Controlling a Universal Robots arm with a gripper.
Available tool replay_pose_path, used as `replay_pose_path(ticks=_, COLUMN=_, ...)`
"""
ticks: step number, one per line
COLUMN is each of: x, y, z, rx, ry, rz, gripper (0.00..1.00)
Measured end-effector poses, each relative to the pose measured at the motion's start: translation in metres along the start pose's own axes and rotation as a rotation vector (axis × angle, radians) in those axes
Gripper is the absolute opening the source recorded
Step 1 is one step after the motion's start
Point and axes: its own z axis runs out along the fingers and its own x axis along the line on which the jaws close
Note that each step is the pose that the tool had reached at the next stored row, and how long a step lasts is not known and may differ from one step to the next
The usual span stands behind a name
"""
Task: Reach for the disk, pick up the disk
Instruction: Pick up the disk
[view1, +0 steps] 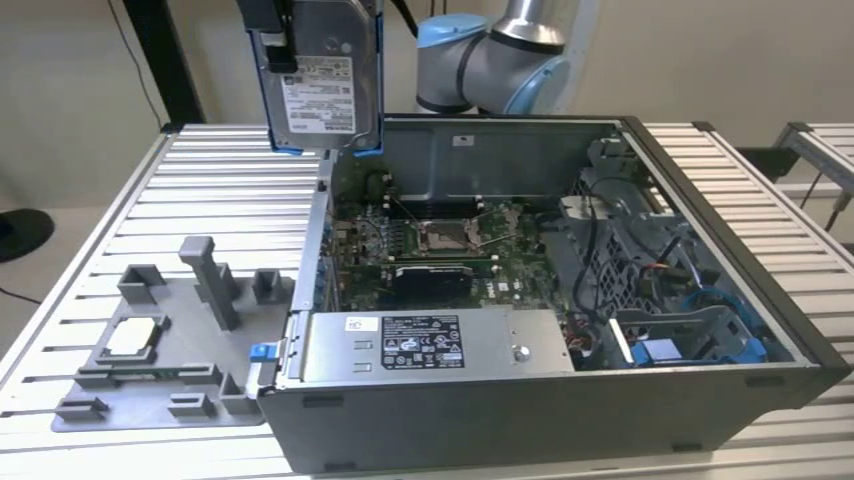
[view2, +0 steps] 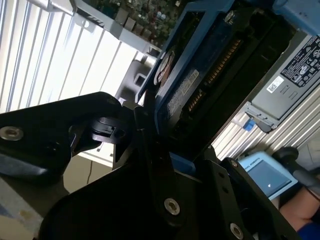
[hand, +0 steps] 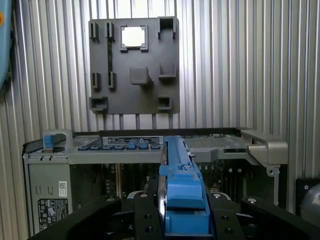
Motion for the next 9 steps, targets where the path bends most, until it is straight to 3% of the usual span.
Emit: replay_pose_path(ticks=9, x=-0.0014, y=-0.0256, z=0.0003, rx=-0.0002, ry=-0.0001, rz=0.000, gripper=0.00)
